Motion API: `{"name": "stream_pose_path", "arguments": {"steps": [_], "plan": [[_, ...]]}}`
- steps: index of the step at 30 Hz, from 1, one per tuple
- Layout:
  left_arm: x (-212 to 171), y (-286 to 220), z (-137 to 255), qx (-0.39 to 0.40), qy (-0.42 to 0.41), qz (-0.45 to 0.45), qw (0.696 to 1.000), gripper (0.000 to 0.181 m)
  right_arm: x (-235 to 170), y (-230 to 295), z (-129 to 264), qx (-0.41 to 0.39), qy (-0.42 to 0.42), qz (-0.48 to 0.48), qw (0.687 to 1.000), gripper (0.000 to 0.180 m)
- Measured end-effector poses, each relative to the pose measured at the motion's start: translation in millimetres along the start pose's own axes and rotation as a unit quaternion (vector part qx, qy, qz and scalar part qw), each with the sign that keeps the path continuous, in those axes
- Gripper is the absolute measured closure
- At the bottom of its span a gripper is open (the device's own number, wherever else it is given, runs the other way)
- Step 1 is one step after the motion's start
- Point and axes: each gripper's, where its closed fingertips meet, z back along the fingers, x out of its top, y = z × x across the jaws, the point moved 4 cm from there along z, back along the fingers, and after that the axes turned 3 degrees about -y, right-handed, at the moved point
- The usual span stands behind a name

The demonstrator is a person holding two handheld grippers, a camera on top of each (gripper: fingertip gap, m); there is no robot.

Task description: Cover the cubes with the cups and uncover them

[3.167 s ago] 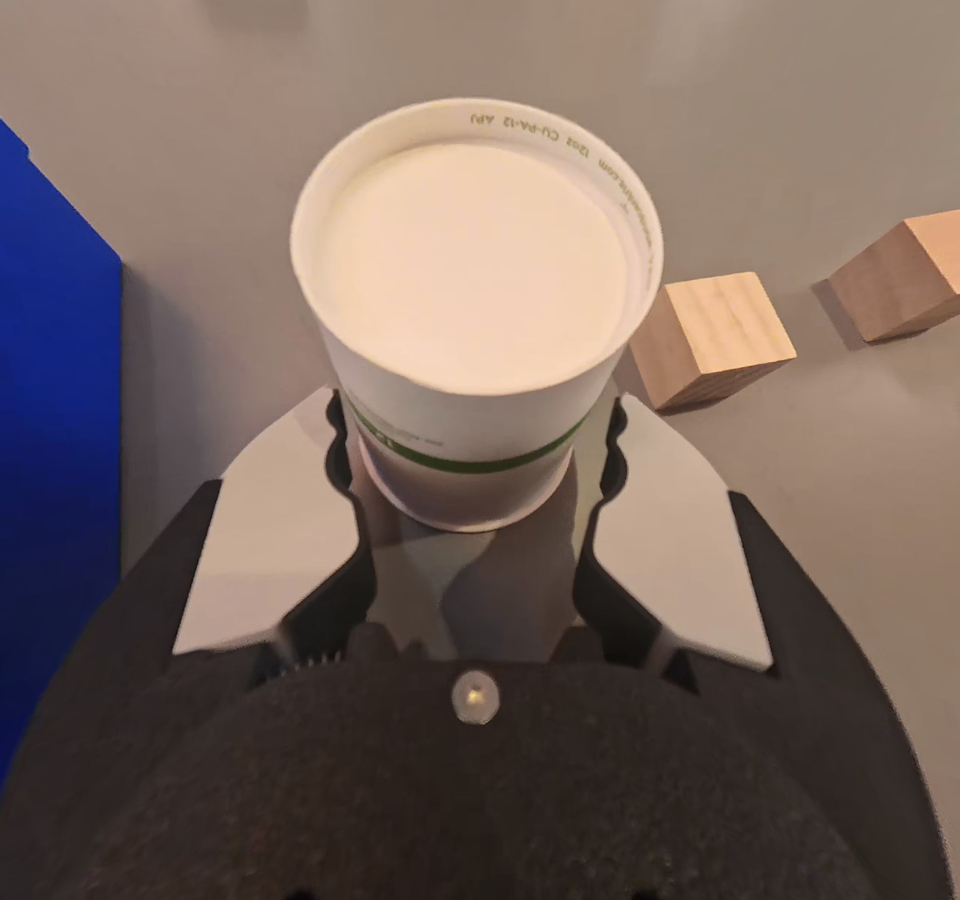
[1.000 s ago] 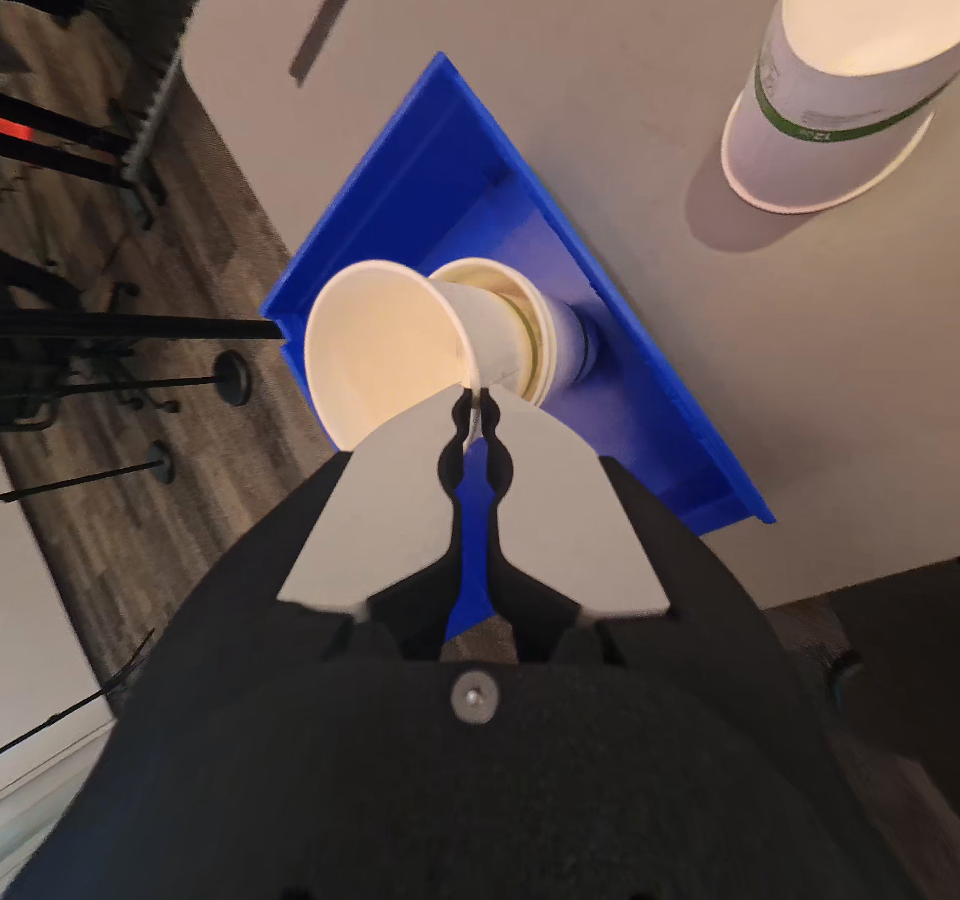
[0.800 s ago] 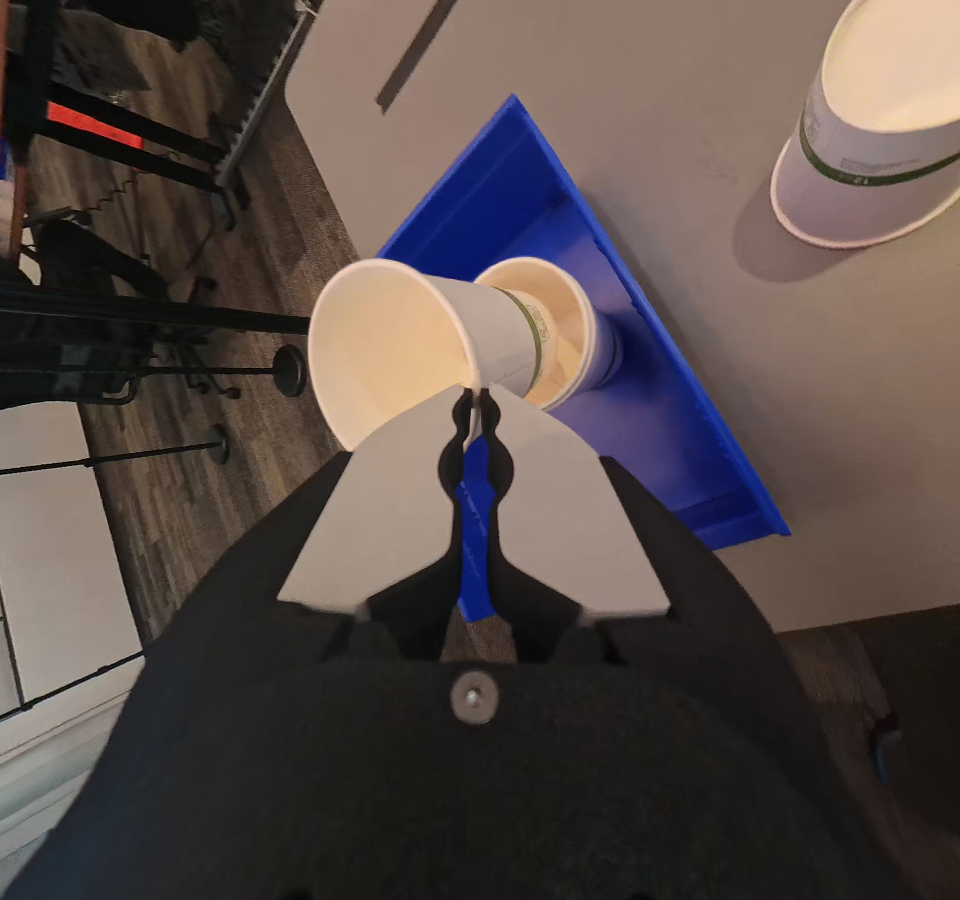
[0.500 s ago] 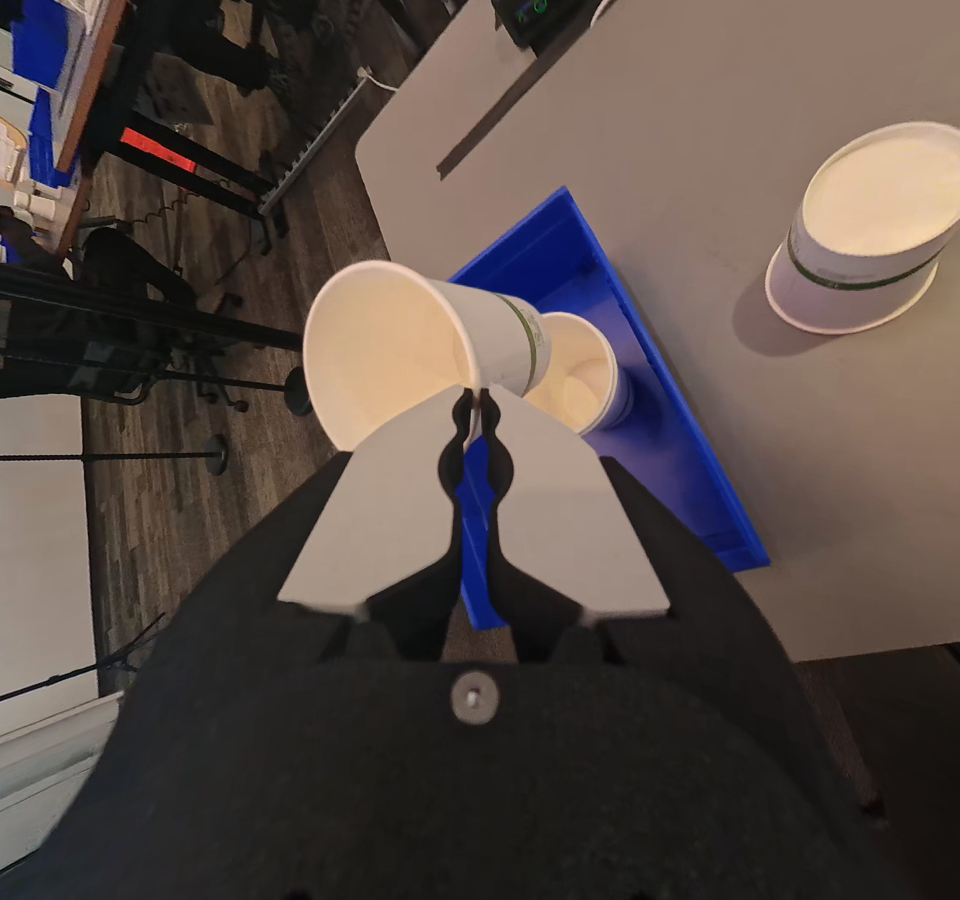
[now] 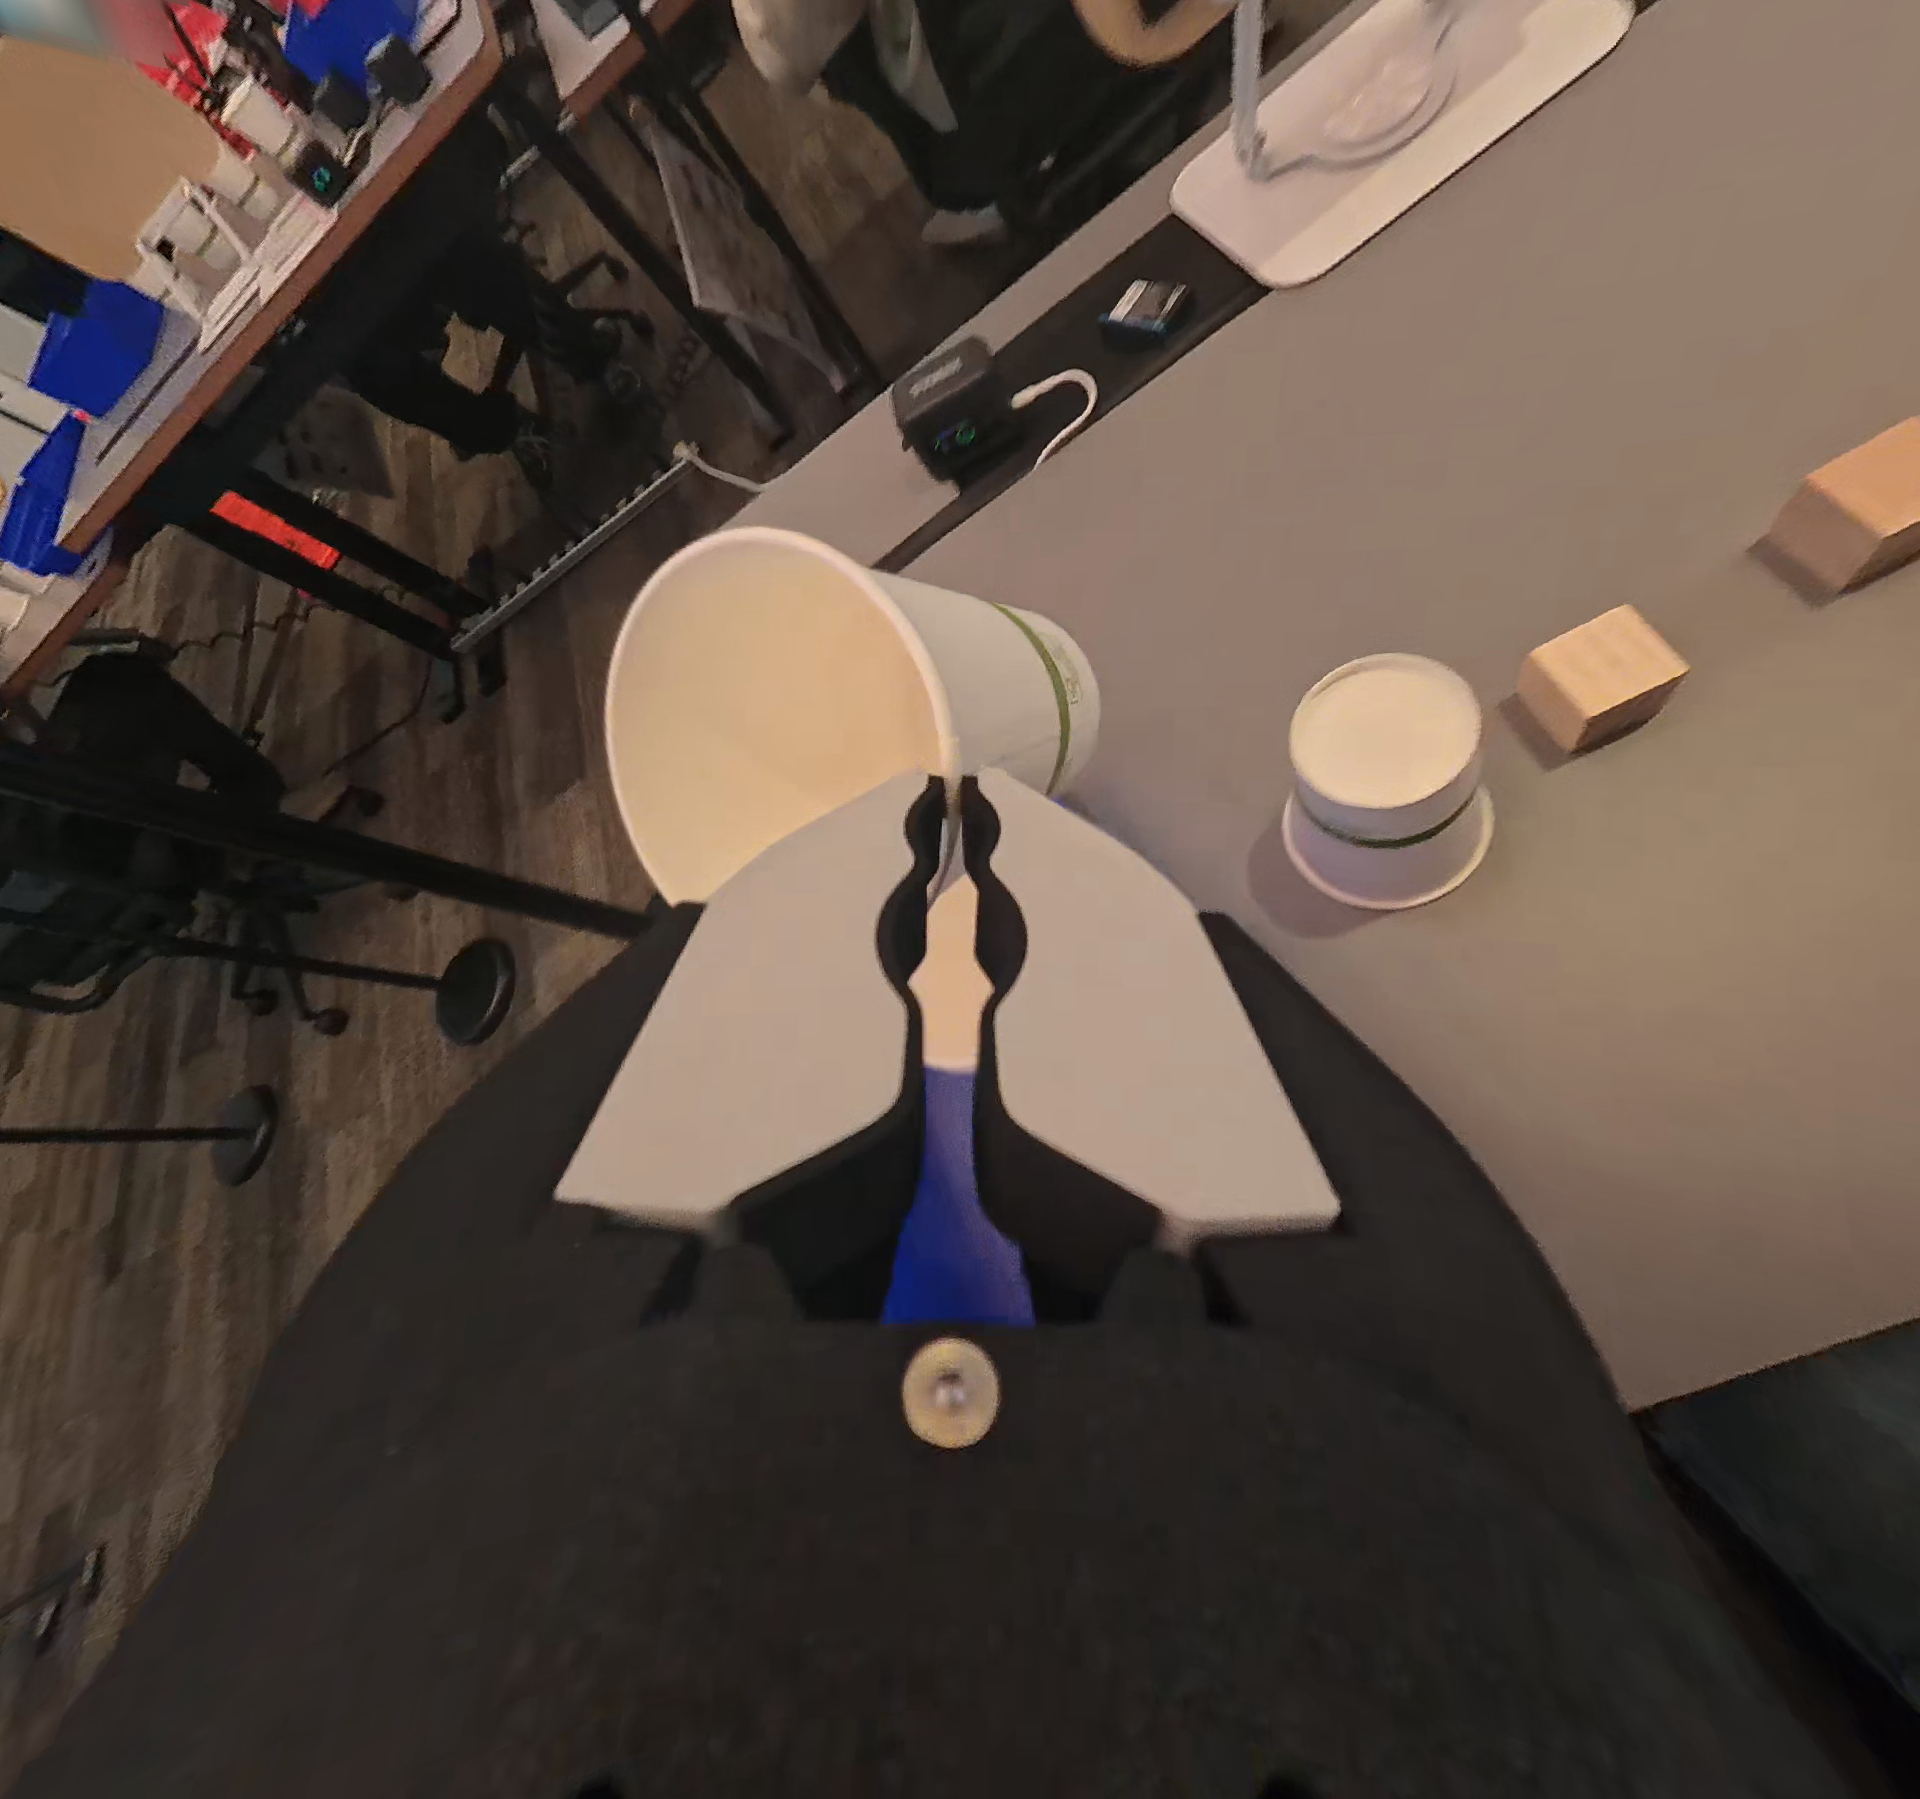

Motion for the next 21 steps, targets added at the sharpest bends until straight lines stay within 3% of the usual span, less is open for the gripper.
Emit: {"name": "stream_pose_path", "arguments": {"steps": [1,12,17,21], "plan": [[6,-6,0,-0.008,-0.010,0.002,1.000,0.178,1,0,0,-0.002,-0.004,0.000,1.000,0.088],[86,-101,-18,-0.132,-0.135,0.001,0.982,0.178,30,41,-18,-0.006,-0.058,0.043,0.997,0.077],[117,-163,-28,-0.232,-0.206,0.030,0.950,0.179,36,58,-38,0.003,-0.090,0.043,0.995,0.062],[128,-223,-38,-0.329,-0.252,0.073,0.907,0.179,34,65,-59,0.044,-0.112,-0.009,0.993,0.057]]}}
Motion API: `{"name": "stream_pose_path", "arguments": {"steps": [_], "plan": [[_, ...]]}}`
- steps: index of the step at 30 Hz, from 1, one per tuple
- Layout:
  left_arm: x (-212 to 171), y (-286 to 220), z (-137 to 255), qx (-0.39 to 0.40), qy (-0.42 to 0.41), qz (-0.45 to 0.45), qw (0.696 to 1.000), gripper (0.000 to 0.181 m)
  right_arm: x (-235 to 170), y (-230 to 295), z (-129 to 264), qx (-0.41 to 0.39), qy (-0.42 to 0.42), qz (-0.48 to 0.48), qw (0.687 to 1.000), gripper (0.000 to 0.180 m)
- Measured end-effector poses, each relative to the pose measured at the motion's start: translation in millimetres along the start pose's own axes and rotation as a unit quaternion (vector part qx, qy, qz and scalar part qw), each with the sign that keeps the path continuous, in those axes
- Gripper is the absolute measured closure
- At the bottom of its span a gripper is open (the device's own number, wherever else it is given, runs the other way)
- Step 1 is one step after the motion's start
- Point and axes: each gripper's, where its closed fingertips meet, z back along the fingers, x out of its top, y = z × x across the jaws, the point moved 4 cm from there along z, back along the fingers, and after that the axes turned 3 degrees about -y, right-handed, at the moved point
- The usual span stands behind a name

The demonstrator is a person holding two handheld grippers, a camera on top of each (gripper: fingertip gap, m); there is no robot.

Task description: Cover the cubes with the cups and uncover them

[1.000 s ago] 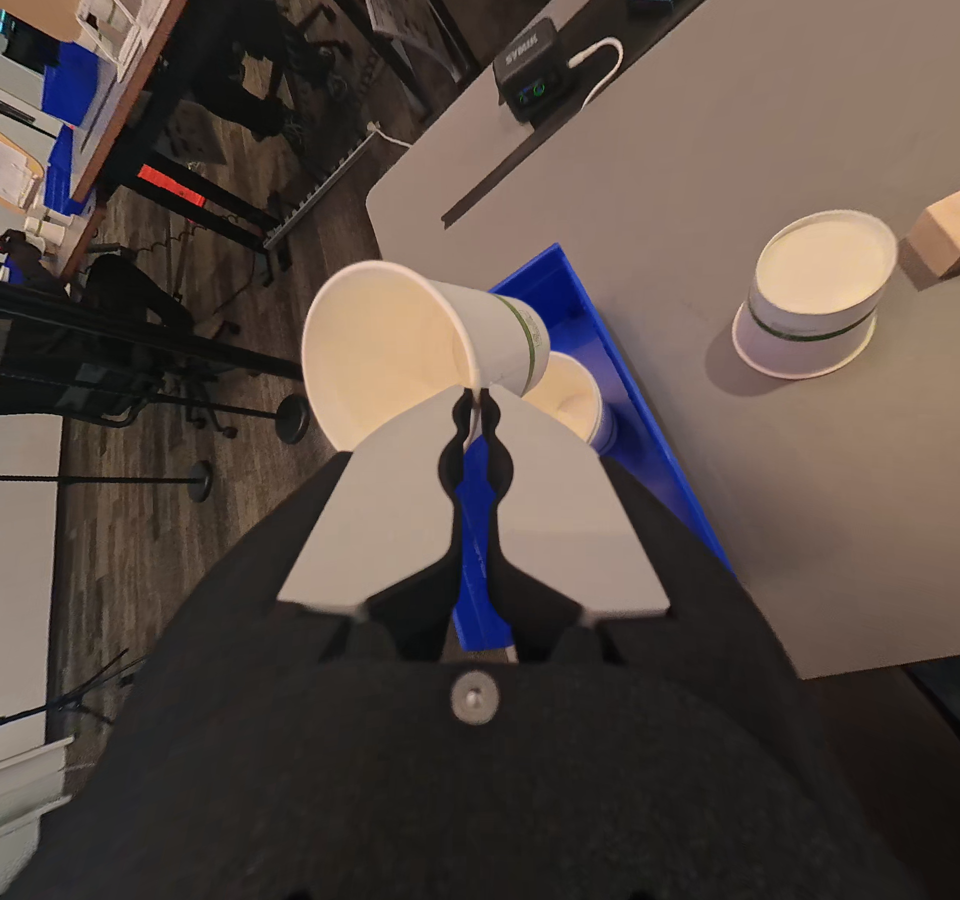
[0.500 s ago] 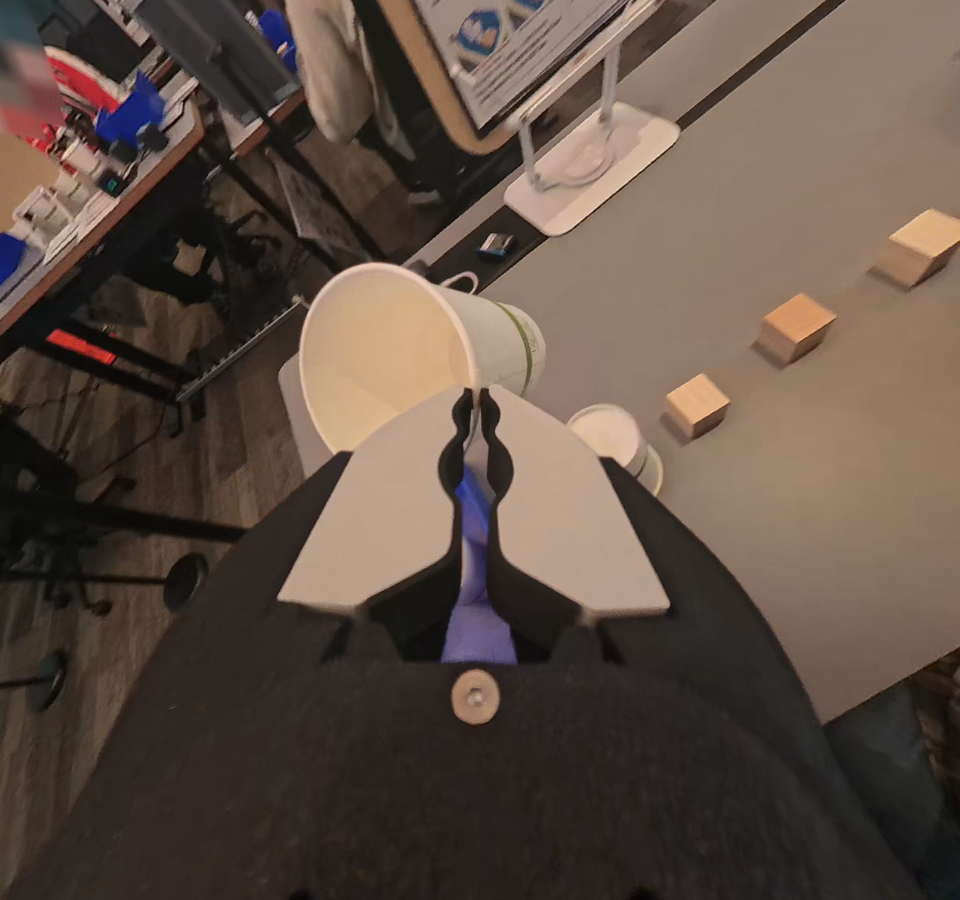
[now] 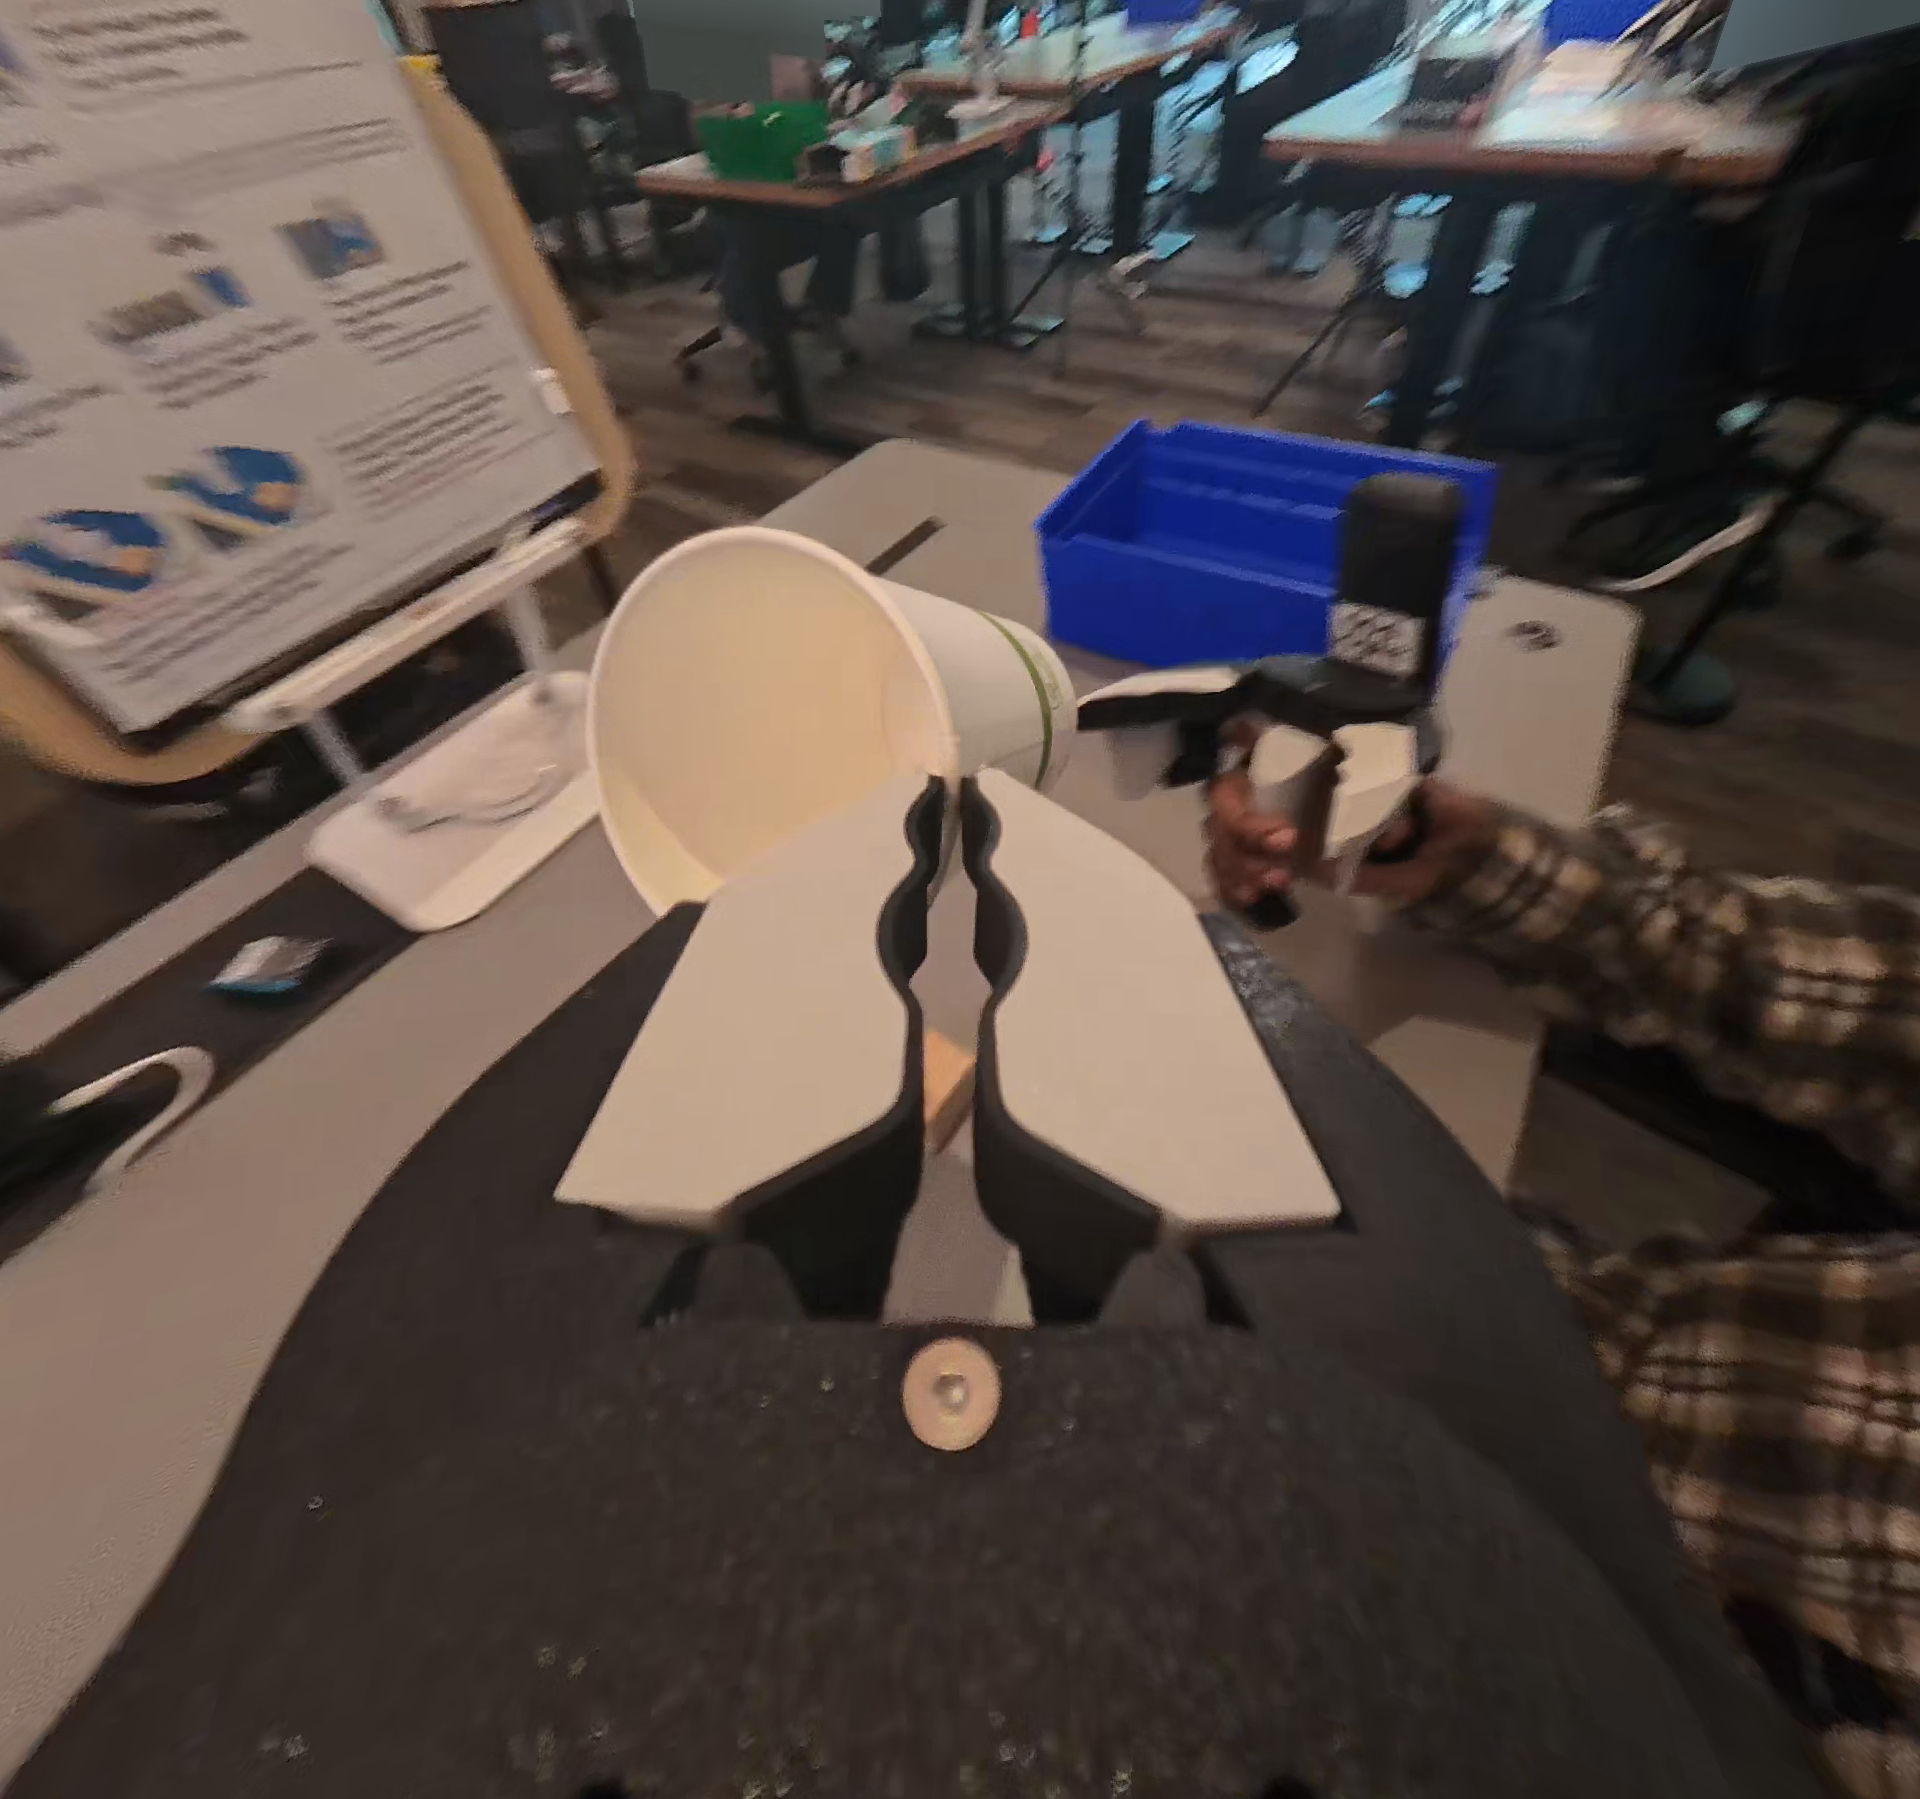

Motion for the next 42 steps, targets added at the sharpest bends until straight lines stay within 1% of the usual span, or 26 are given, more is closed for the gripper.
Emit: {"name": "stream_pose_path", "arguments": {"steps": [5,7,9,10,11,13,15,17,19,20,21,23,25,28,30,33,35,39,42], "plan": [[-32,-40,-44,-0.099,-0.057,0.084,0.990,0.179,-1,4,-13,0.039,-0.049,-0.074,0.995,0.054],[-49,-49,-57,-0.124,-0.064,0.113,0.984,0.178,2,7,-11,0.052,-0.062,-0.090,0.993,0.062],[-63,-56,-64,-0.154,-0.077,0.148,0.974,0.179,2,5,-7,0.044,-0.049,-0.096,0.993,0.072],[-68,-59,-66,-0.171,-0.085,0.166,0.968,0.179,2,2,-3,0.035,-0.042,-0.097,0.994,0.083],[-73,-61,-67,-0.182,-0.087,0.179,0.963,0.179,3,0,2,0.035,-0.036,-0.095,0.994,0.090],[-86,-64,-72,-0.192,-0.067,0.185,0.962,0.178,5,-2,8,0.030,0.000,-0.086,0.996,0.090],[-96,-67,-74,-0.190,-0.047,0.179,0.964,0.176,8,-3,13,0.026,0.057,-0.052,0.997,0.090],[-104,-64,-73,-0.172,-0.016,0.159,0.972,0.158,17,-4,18,0.026,0.111,-0.017,0.993,0.090],[-107,-58,-69,-0.145,0.013,0.120,0.982,0.143,25,-5,21,0.028,0.171,0.015,0.985,0.090],[-106,-55,-68,-0.129,0.029,0.096,0.987,0.129,27,-4,21,0.034,0.207,0.031,0.977,0.090],[-103,-51,-68,-0.115,0.047,0.070,0.990,0.116,28,-3,21,0.041,0.246,0.049,0.967,0.090],[-95,-48,-68,-0.099,0.077,0.015,0.992,0.104,27,2,19,0.062,0.317,0.086,0.942,0.090],[-89,-53,-75,-0.102,0.109,-0.025,0.988,0.091,26,7,12,0.083,0.369,0.116,0.919,0.090],[-93,-71,-90,-0.142,0.155,-0.054,0.976,0.087,20,18,-1,0.123,0.416,0.128,0.892,0.090],[-98,-78,-99,-0.154,0.177,-0.062,0.970,0.086,15,23,-8,0.141,0.439,0.130,0.878,0.090],[-104,-84,-107,-0.167,0.187,-0.061,0.966,0.087,6,31,-16,0.169,0.463,0.126,0.861,0.090],[-109,-86,-108,-0.178,0.197,-0.059,0.962,0.091,1,34,-19,0.185,0.477,0.124,0.850,0.090],[-121,-91,-105,-0.209,0.224,-0.058,0.950,0.098,-7,41,-26,0.216,0.492,0.117,0.835,0.089],[-124,-87,-103,-0.199,0.210,-0.035,0.957,0.099,-8,39,-32,0.216,0.488,0.121,0.837,0.089]]}}
